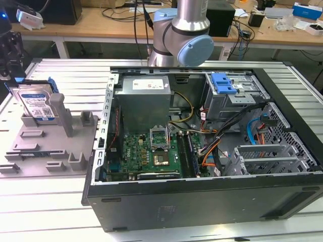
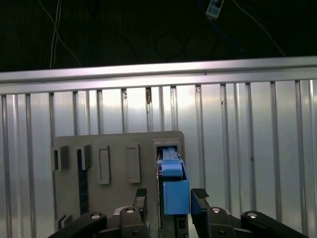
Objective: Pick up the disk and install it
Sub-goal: 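Pick up the disk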
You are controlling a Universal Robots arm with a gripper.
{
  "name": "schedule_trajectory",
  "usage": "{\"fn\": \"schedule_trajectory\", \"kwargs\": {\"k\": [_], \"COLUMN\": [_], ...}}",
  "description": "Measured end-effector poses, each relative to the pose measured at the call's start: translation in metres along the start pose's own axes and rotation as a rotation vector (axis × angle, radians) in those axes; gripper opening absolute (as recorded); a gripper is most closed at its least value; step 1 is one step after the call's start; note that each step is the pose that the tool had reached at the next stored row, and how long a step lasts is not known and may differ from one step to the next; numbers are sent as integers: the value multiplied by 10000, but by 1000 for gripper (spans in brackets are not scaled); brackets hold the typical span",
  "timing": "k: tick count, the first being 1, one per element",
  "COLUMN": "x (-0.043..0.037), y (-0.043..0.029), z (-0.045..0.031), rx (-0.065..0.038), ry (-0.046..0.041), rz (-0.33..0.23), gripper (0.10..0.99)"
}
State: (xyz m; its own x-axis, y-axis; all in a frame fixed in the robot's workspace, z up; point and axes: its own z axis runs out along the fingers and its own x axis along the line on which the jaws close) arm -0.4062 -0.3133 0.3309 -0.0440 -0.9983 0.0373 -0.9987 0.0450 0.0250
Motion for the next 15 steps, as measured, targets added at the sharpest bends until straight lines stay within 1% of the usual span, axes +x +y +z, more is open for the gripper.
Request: {"fn": "schedule_trajectory", "kwargs": {"k": [5,9,14,15], "x": [-3,-37,-42,-42], "y": [0,1,0,2], "z": [21,42,84,102], "rx": [-1,0,2,2], "ry": [10,16,50,57], "rz": [1,1,2,2], "gripper": [482,482,482,482]}}
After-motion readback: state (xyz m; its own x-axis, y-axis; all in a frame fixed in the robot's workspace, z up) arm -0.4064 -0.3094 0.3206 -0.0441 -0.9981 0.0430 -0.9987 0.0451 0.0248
